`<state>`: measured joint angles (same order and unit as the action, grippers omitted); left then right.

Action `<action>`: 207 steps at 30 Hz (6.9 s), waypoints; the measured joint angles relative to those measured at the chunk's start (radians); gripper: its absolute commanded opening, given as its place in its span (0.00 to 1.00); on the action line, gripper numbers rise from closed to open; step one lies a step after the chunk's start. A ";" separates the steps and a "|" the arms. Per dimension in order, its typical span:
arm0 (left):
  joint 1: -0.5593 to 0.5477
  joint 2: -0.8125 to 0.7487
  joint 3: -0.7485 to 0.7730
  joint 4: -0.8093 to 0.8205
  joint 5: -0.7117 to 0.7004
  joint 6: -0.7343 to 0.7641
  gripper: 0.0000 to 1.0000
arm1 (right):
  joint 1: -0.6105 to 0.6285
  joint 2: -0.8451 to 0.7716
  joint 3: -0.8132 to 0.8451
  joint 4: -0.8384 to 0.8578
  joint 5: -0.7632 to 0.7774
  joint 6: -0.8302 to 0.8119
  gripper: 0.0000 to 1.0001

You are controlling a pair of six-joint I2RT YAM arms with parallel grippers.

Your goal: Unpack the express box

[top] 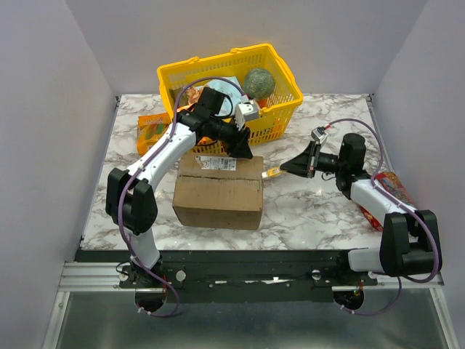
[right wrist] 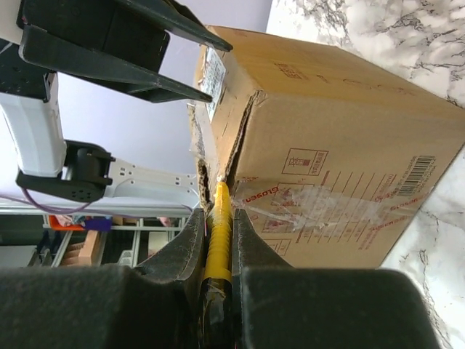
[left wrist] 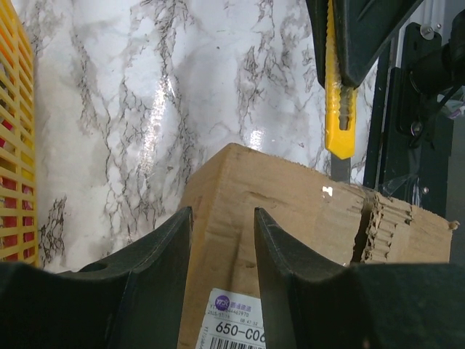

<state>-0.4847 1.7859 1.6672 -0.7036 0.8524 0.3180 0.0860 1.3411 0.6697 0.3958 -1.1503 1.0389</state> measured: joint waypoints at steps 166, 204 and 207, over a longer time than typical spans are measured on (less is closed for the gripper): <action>-0.084 -0.432 -0.255 0.012 -0.544 0.298 0.00 | 0.536 -0.229 0.412 -0.907 0.547 -1.670 1.00; 0.023 -0.306 -0.095 -0.061 -0.426 -0.092 0.00 | 0.591 -0.311 0.543 -1.566 0.486 -2.168 0.83; 0.045 -0.306 -0.102 -0.049 -0.405 -0.129 0.00 | 0.597 -0.425 0.404 -1.503 0.533 -2.205 0.86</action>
<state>-0.4397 1.4803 1.5650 -0.7525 0.4477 0.1890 0.6830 0.9157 1.0740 -1.1069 -0.6170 -1.1660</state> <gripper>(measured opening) 0.021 0.828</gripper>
